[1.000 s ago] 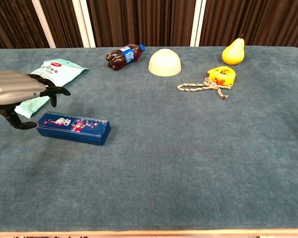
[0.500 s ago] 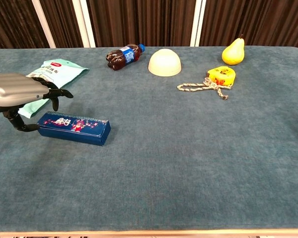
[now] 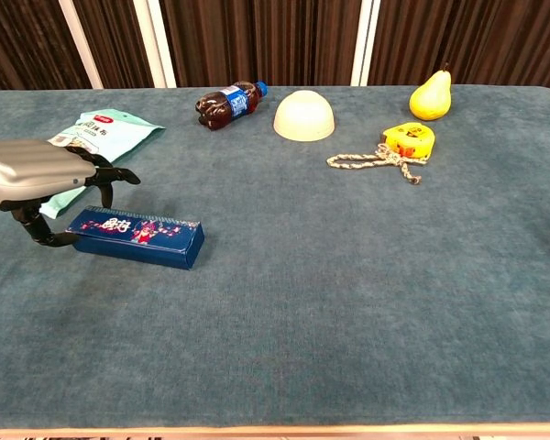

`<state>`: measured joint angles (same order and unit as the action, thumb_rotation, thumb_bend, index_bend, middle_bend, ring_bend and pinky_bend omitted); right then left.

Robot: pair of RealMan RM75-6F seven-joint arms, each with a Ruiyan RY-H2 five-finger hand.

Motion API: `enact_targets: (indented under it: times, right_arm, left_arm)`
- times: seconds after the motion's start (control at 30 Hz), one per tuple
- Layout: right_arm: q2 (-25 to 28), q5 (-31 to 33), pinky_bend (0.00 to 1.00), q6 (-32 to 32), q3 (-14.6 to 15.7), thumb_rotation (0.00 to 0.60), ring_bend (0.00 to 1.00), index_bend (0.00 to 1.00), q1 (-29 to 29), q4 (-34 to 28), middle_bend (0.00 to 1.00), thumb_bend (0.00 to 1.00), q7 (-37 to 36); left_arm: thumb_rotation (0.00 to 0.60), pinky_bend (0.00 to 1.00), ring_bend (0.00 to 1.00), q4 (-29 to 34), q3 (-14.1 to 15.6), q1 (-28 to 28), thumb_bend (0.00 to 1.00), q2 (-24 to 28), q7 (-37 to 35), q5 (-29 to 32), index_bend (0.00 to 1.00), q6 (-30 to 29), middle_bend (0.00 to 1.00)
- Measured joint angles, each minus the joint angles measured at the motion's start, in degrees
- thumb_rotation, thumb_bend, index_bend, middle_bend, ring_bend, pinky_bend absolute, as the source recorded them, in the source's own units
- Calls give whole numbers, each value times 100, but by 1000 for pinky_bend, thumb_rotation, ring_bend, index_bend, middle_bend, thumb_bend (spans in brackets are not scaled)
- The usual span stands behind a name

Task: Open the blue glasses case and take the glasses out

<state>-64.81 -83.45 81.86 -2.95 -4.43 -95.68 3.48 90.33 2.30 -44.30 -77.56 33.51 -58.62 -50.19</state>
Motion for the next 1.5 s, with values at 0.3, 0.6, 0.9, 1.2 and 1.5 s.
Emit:
enact_targets:
  times: [0.3,0.6,0.9,1.2,1.5]
  right_arm:
    - [-2,-10,208,6,2,600,0,0,1,0,0,160,0]
    - [-3,-3,208,5,0,600,0,0,2,-1,0,160,5]
    - [-3,0,208,3,0,600,0,0,2,-3,0,160,13]
    - [-3,22,208,-7,-8,600,0,0,-1,-3,0,160,17]
    - [-1,25,208,-8,-10,600,0,0,-1,-4,0,160,12]
  left_arm:
    - [600,16,0,-1,-24,17,399,-42,-24,9,1,-21,312]
    - [600,17,0,2,-26,31,467,-34,-70,3,19,5,328]
    - [600,17,0,-27,-47,26,483,-52,-74,28,20,16,321]
    - [600,17,0,-181,-96,-16,484,-199,-41,108,20,57,282]
    - [600,16,0,-341,-157,-49,483,-347,37,202,20,25,239]
